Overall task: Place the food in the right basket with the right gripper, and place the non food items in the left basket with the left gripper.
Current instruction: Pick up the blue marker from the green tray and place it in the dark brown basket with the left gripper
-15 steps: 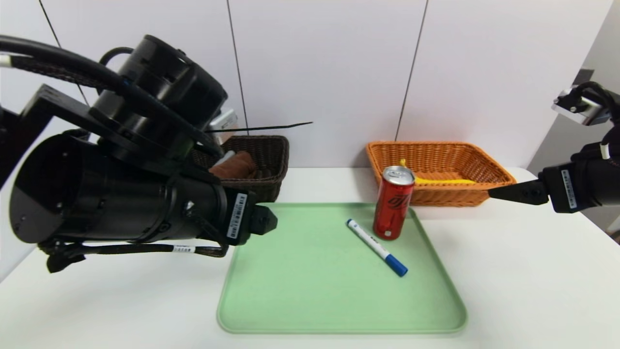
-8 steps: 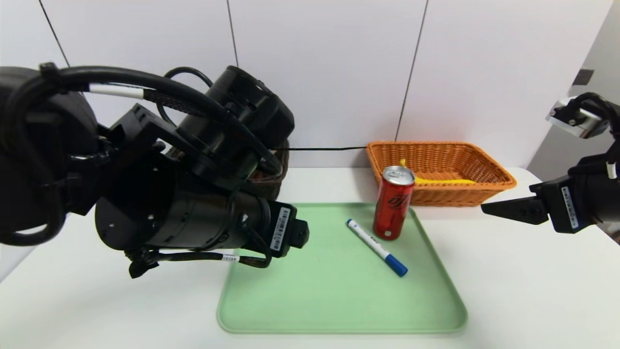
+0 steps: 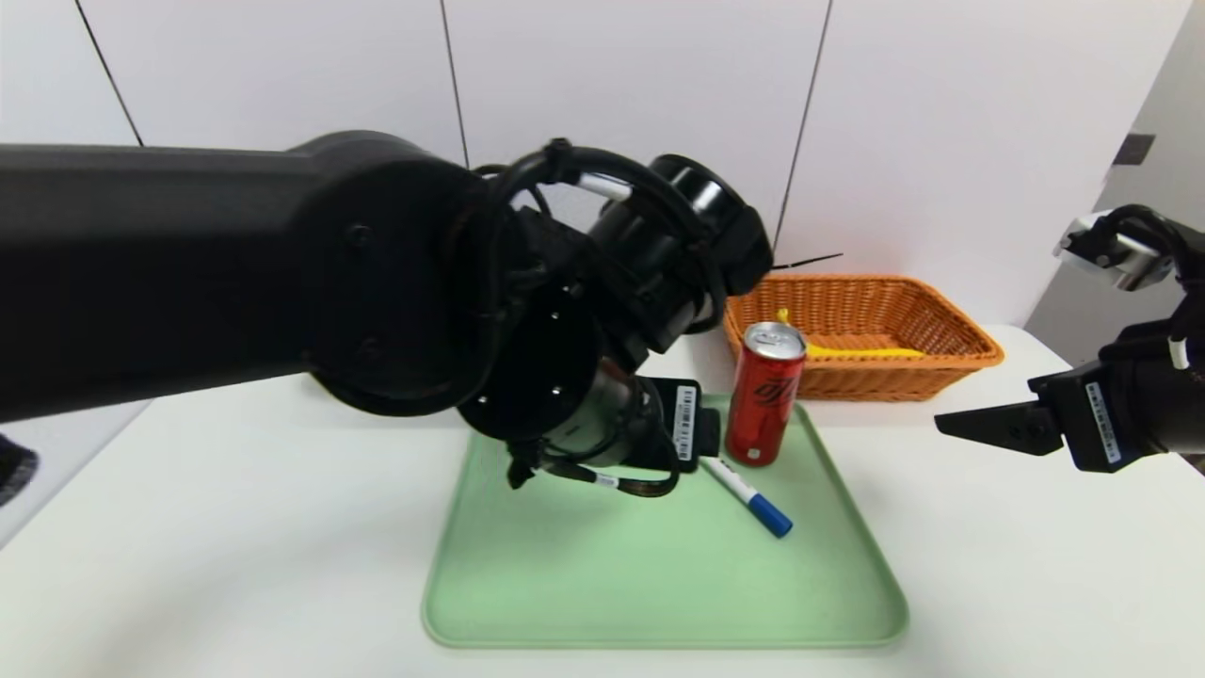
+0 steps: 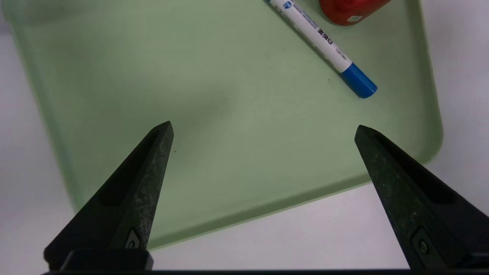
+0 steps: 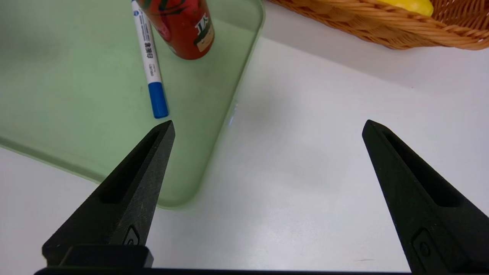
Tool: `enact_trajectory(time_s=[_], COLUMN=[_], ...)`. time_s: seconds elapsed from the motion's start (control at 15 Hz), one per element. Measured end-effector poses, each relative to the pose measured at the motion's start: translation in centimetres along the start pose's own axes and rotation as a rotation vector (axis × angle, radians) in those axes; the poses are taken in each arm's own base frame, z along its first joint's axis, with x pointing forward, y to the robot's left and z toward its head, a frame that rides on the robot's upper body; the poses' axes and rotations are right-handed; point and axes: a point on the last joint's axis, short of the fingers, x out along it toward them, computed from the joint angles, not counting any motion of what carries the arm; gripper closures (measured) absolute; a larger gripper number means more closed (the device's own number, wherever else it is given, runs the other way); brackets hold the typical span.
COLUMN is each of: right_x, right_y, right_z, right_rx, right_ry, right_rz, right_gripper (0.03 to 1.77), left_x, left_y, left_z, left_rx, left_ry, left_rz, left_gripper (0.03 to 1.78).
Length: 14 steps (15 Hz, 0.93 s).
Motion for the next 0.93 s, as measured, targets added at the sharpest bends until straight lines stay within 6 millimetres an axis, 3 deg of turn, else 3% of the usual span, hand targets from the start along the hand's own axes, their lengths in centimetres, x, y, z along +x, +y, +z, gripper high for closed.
enact_trajectory(time_s=[0.47, 0.93], right_x=[0.1, 0.4], right_y=[0.1, 0.1], right_z=[-1.1, -2.0], right_rx=[0.01, 0.009], right_ry=[0.021, 0.006], right_rz=[-0.001, -0.004], right_gripper=[0.1, 0.1], left_x=[5.1, 7.5], left_y=[-3.0, -5.4], left_z=[-1.0, -1.9], left_rx=[0.001, 0.076], left_ry=[0.058, -0.048], left_rz=[0.046, 0.046], left_gripper=[0.12, 0.12])
